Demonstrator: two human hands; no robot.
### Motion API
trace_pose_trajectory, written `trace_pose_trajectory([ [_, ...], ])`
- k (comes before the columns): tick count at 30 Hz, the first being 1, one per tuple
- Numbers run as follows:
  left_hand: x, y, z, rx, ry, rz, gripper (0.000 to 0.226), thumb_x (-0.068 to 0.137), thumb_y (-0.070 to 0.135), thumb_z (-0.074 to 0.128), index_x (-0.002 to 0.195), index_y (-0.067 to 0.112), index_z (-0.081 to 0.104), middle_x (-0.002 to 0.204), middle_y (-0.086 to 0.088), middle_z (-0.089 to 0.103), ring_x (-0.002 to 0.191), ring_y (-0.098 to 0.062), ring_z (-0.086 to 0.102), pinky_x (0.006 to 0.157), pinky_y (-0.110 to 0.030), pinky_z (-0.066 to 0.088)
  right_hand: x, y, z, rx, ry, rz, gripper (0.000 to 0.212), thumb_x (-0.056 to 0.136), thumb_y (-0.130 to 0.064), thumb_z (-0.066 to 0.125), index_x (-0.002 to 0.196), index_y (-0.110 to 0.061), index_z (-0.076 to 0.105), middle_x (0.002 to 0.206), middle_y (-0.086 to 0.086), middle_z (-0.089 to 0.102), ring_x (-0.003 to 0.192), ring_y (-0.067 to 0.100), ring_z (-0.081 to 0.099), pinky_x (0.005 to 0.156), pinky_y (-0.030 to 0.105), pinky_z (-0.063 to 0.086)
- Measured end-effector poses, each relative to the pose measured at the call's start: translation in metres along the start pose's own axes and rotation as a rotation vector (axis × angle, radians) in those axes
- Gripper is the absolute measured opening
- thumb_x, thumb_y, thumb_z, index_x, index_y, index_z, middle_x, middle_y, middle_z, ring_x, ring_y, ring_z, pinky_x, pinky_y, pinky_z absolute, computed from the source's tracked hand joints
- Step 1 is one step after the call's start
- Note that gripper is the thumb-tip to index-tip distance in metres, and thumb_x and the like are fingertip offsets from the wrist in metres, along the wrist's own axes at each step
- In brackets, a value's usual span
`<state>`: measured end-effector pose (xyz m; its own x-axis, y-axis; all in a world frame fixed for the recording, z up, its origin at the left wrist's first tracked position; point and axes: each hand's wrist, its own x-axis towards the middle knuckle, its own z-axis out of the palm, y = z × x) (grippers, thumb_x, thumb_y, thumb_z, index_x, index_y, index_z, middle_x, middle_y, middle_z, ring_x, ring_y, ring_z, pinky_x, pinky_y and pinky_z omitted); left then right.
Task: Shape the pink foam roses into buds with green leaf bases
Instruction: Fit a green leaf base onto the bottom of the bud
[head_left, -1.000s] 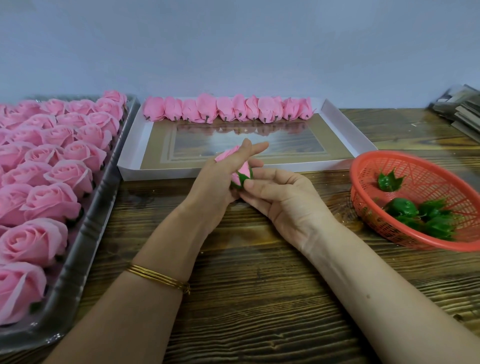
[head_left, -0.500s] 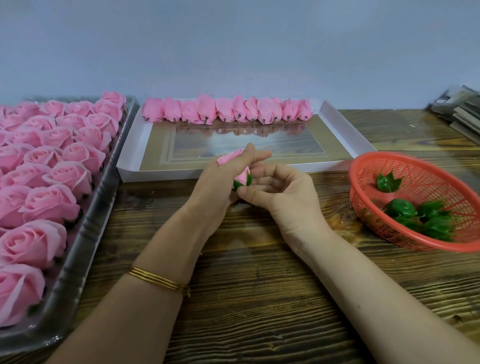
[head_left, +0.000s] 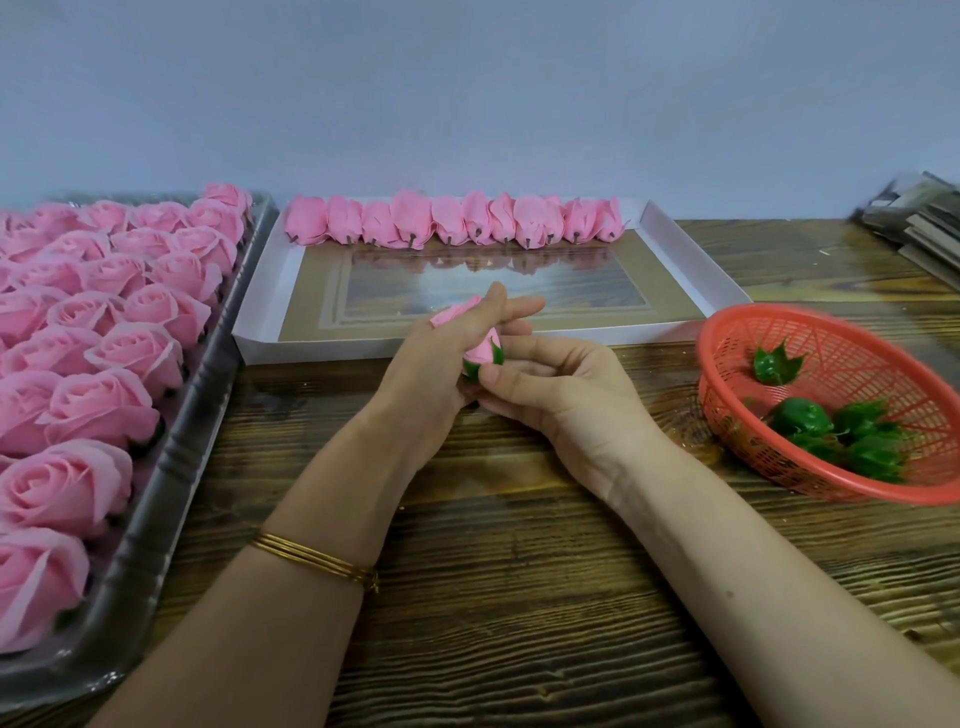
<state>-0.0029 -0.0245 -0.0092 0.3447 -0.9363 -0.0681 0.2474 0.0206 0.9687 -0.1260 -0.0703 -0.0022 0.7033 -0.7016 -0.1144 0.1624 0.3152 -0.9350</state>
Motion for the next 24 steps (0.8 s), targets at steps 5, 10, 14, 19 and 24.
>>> trace_pose_trajectory([
  [5,0.0006,-0.0014,-0.0013,0.050,-0.015,0.002,0.035,0.087,0.051,0.056,0.104,0.029,0.077,0.107,0.000,0.074,0.106,-0.025,0.069,0.102,-0.047,0.050,-0.0016,0.0013,0.0002,-0.127,0.050,-0.095,0.027,0.076,0.010,0.070,0.101,0.001,0.071,0.094,0.018,0.074,0.086,0.024,0.068,0.087,0.033,0.056],
  [10,-0.0014,-0.0001,0.0000,0.066,-0.053,0.005,0.037,0.085,0.052,0.057,0.108,0.028,0.075,0.106,-0.007,0.075,0.105,-0.028,0.070,0.104,-0.051,0.046,-0.0023,0.0005,0.0003,-0.225,0.065,-0.165,0.028,0.075,0.012,0.072,0.100,-0.002,0.072,0.096,0.017,0.074,0.087,0.023,0.069,0.086,0.034,0.056],
  [14,-0.0024,-0.0001,0.0000,0.062,-0.065,0.005,0.039,0.086,0.052,0.059,0.111,0.026,0.074,0.107,-0.006,0.075,0.105,-0.026,0.070,0.105,-0.051,0.045,-0.0023,-0.0005,0.0011,-0.264,0.061,-0.202,0.030,0.073,0.013,0.073,0.098,-0.005,0.072,0.094,0.016,0.074,0.083,0.020,0.070,0.086,0.032,0.057],
  [19,-0.0025,-0.0006,-0.0008,0.044,-0.092,0.005,0.050,0.081,0.051,0.061,0.119,0.021,0.070,0.115,-0.006,0.072,0.109,-0.023,0.068,0.101,-0.041,0.049,-0.0020,-0.0010,0.0018,-0.309,0.080,-0.236,0.030,0.071,0.014,0.075,0.095,-0.005,0.072,0.090,0.019,0.074,0.077,0.020,0.068,0.082,0.033,0.057],
  [24,-0.0017,-0.0008,-0.0012,0.034,-0.106,-0.003,0.041,0.086,0.049,0.060,0.114,0.022,0.072,0.114,-0.004,0.073,0.109,-0.021,0.068,0.100,-0.038,0.049,-0.0011,-0.0008,0.0013,-0.334,0.085,-0.255,0.029,0.069,0.013,0.077,0.092,-0.004,0.072,0.089,0.022,0.073,0.077,0.024,0.068,0.080,0.036,0.058],
])
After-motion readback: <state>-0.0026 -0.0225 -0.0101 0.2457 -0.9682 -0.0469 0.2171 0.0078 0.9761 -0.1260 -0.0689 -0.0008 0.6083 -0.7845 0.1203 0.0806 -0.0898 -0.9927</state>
